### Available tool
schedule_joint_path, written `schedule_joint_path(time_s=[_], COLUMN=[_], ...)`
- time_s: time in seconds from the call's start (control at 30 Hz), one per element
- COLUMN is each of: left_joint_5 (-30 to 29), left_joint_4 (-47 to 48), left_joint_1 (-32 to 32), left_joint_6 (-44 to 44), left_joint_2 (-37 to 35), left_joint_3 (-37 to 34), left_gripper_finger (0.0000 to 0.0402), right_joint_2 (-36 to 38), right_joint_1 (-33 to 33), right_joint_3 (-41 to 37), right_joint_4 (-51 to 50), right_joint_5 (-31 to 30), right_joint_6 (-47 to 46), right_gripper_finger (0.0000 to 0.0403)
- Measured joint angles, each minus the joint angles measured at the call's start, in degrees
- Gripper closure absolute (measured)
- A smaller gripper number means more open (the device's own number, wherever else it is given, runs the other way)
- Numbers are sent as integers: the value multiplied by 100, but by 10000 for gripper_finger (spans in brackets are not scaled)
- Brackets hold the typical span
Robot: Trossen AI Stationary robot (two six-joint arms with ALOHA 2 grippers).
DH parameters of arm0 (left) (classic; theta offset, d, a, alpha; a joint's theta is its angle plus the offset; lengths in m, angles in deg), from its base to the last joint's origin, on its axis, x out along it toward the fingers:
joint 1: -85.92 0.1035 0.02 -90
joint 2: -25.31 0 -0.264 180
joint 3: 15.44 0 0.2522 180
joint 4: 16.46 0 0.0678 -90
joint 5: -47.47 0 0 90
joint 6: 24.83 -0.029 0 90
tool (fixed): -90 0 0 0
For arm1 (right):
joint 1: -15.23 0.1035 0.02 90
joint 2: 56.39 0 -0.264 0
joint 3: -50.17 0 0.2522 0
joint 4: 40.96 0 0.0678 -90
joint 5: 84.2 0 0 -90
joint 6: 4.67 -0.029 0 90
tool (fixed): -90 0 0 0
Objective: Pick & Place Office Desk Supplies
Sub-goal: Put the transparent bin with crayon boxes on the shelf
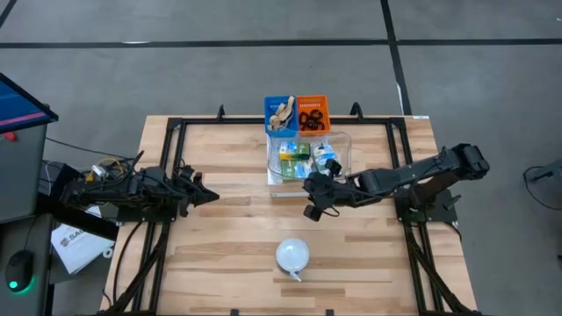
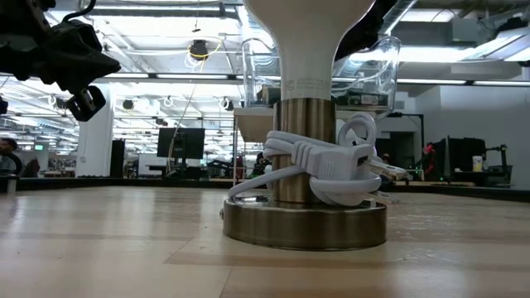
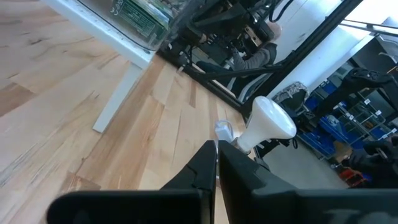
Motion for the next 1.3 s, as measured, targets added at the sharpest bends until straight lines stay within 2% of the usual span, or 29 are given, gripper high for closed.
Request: schedule_joint_path(time_s=[0.5, 0.67, 0.77, 0.87, 0.93, 1.03, 1.13, 1.3], left_joint_5=[-2, 0, -2, -2, -2, -1, 0, -1], left_joint_4=[2, 2, 2, 2, -2, -2, -2, -6], left_joint_1=[0, 0, 0, -2, -2, -2, -2, -2], left_joint_6=[0, 0, 0, 0, 0, 2, 2, 1], left_joint_2=[0, 0, 0, 0, 0, 1, 2, 0], left_joint_3=[0, 0, 0, 0, 0, 0, 0, 0], left_gripper_finger=[393, 393, 393, 393, 393, 393, 393, 393], right_joint_2=[-2, 67, 259, 492, 685, 875, 947, 1373], right_joint_1=[-43, 327, 699, 1039, 1184, 1304, 1362, 889], right_joint_3=[203, 656, 944, 1152, 1223, 1219, 1204, 705], right_joint_4=[-285, -782, -889, -1544, -2707, -4398, -5691, -5666], right_joint_5=[-351, -407, -653, -1214, -1485, -1580, -1562, -1252], right_joint_6=[-9, -164, -387, -1345, -2478, -4219, -5544, -5772], right_gripper_finger=[340, 340, 340, 340, 341, 349, 358, 372])
